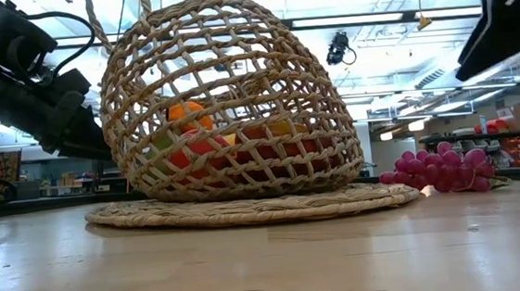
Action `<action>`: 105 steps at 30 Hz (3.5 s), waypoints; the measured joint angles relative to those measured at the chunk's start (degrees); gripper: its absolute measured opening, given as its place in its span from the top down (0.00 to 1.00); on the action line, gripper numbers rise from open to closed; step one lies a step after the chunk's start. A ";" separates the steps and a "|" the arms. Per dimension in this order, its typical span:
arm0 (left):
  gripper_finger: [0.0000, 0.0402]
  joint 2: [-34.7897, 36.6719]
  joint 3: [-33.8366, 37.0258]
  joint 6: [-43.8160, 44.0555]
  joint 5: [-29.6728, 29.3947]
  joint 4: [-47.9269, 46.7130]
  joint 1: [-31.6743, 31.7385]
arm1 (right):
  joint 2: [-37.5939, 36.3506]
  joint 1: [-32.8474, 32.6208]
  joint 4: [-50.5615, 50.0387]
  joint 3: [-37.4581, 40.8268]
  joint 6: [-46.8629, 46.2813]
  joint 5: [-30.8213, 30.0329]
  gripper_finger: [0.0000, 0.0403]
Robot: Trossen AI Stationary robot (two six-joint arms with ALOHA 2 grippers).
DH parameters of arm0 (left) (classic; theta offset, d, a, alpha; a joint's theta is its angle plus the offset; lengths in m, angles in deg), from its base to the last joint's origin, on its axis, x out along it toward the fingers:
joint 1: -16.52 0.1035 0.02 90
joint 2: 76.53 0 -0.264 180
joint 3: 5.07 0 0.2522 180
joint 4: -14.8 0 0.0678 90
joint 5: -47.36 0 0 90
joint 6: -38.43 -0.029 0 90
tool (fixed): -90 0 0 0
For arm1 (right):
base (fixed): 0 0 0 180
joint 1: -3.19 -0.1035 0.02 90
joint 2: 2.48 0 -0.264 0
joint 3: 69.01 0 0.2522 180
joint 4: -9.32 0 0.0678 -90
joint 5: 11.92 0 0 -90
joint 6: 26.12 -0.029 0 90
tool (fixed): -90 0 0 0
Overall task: Build produce basket
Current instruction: Put the red pomegranate into the basket
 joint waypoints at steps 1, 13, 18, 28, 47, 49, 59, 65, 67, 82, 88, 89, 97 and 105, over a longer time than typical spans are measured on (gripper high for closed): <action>0.11 0.00 0.00 0.01 -0.01 0.00 -0.01 | -1.11 0.61 -0.51 0.00 0.80 0.41 0.08; 0.11 -0.02 0.00 0.00 -0.02 0.00 -0.01 | -22.11 3.97 12.95 8.21 14.31 -1.99 0.08; 0.11 -0.02 0.00 0.01 -0.01 0.00 0.00 | -26.85 4.34 42.20 16.34 38.04 2.23 0.08; 0.11 0.00 0.00 0.00 -0.02 -0.01 -0.02 | -32.14 12.91 76.62 27.05 69.30 23.08 0.08; 0.11 -0.02 0.00 0.01 0.00 -0.02 -0.02 | -56.53 15.21 66.97 38.64 60.66 20.01 0.08; 0.11 0.00 0.00 0.02 -0.02 -0.02 -0.02 | -57.82 15.20 66.84 39.86 59.78 19.38 0.08; 0.11 0.00 0.00 0.00 -0.02 -0.02 0.00 | -52.09 14.87 63.78 33.80 53.37 12.74 0.08; 0.11 0.00 -0.01 0.00 -0.02 -0.02 -0.02 | -38.26 15.99 50.55 25.49 49.96 7.56 0.08; 0.11 -0.02 -0.02 0.00 0.00 -0.02 -0.02 | -33.06 17.22 44.57 21.63 47.85 9.04 0.08; 0.11 -0.02 0.00 0.02 -0.02 0.00 0.00 | -0.89 20.75 -1.68 1.03 54.66 38.54 0.08; 0.11 0.00 -0.02 0.00 -0.02 0.00 0.00 | 6.03 20.75 -14.54 1.04 51.68 46.72 0.08; 0.11 -0.02 0.00 0.00 -0.02 0.00 -0.02 | 6.72 20.71 -14.11 1.05 50.93 47.69 0.08; 0.11 -0.02 -0.02 0.02 0.00 0.02 -0.02 | 9.55 17.29 -13.24 2.03 55.12 47.47 0.08; 0.11 -0.02 -0.02 0.00 0.00 -0.04 -0.02 | 9.58 15.57 -8.27 6.30 59.91 48.17 0.08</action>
